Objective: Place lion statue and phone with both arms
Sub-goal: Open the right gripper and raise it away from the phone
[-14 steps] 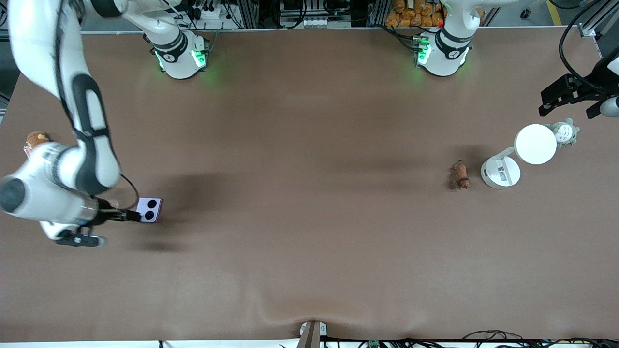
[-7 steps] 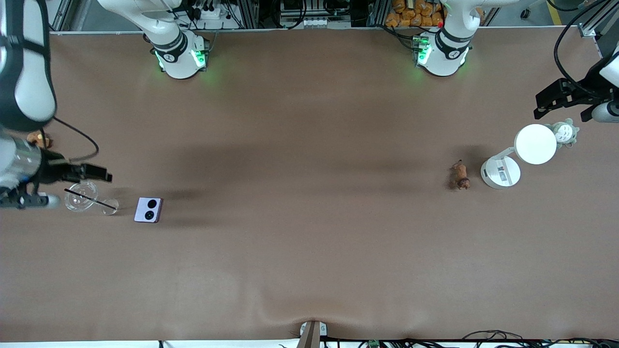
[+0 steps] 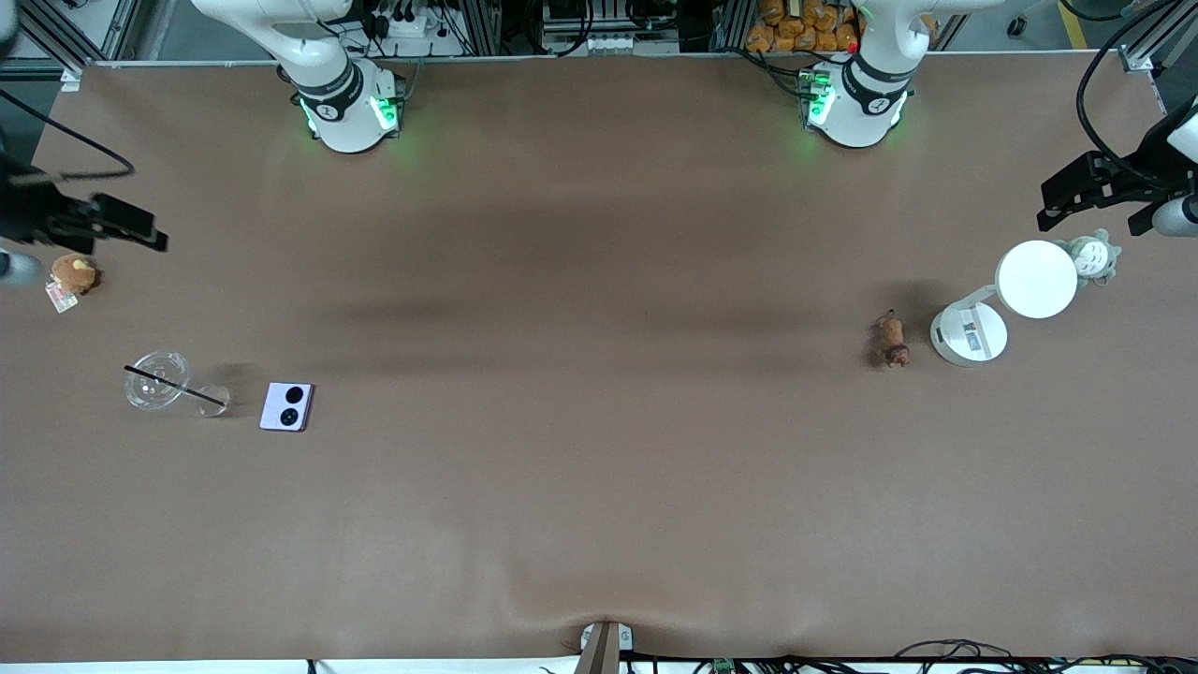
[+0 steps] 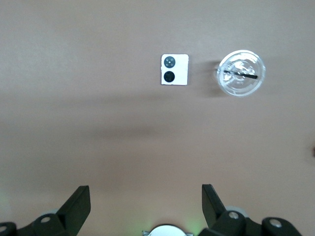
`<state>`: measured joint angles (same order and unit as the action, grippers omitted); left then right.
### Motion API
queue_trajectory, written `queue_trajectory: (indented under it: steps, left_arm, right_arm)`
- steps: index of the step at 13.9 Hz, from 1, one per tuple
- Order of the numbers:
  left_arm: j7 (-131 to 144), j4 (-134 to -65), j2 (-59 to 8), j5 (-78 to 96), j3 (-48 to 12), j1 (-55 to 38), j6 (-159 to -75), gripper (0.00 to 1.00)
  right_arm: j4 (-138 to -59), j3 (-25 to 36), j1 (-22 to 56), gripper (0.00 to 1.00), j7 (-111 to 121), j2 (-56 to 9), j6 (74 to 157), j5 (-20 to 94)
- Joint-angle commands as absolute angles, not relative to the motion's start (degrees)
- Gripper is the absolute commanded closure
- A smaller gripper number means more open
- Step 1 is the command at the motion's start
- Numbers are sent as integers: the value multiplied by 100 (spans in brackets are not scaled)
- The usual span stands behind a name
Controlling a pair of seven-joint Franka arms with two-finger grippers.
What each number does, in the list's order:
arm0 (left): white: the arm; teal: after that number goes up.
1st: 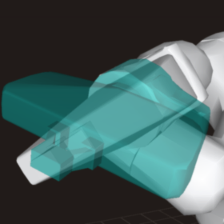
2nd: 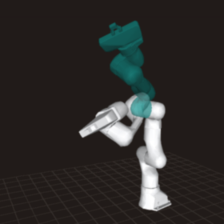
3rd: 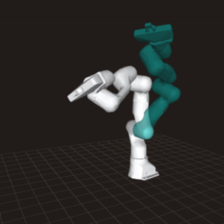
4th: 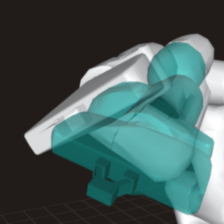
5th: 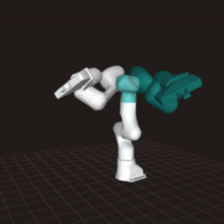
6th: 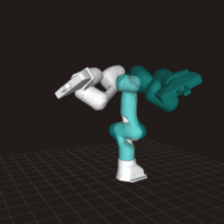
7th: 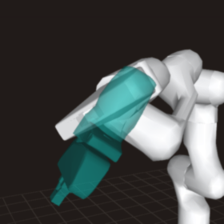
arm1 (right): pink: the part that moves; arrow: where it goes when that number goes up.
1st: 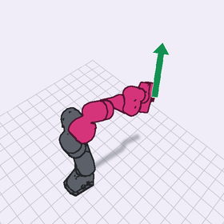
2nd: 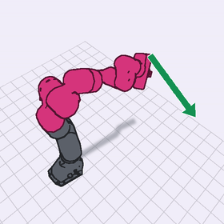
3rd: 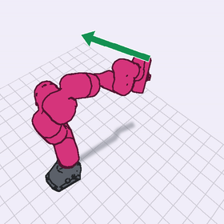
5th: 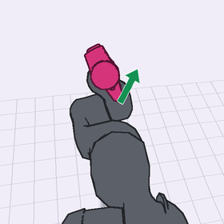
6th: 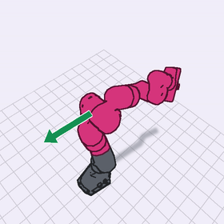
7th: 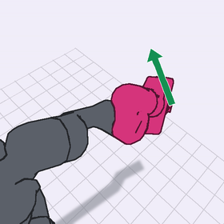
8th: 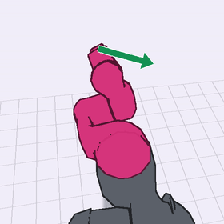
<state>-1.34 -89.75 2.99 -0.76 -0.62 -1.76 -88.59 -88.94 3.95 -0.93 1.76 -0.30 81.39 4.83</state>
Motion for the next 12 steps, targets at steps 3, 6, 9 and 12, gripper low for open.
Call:
queue_trajectory:
  steps: [3, 6, 9, 12]
  left_arm:
    - [-18, -8868, 264, 18, -70, -167, -8815, 0]
    - [-9, -8868, 246, 70, -79, -184, -8824, 0]
    - [0, -8868, 229, 141, -79, -202, -8815, 0]
    - [-9, -8868, 237, 141, -88, -202, -8815, 0]
  right_arm:
    - [-8604, 27, -421, 0, -220, -88, 7857, 404]
    - [-8604, -35, -396, 0, -185, -79, 7866, 176]
    - [-8604, -18, -404, 0, -123, -79, 7919, 176]
    - [-8604, 9, -387, 0, -27, -79, 7954, 158]
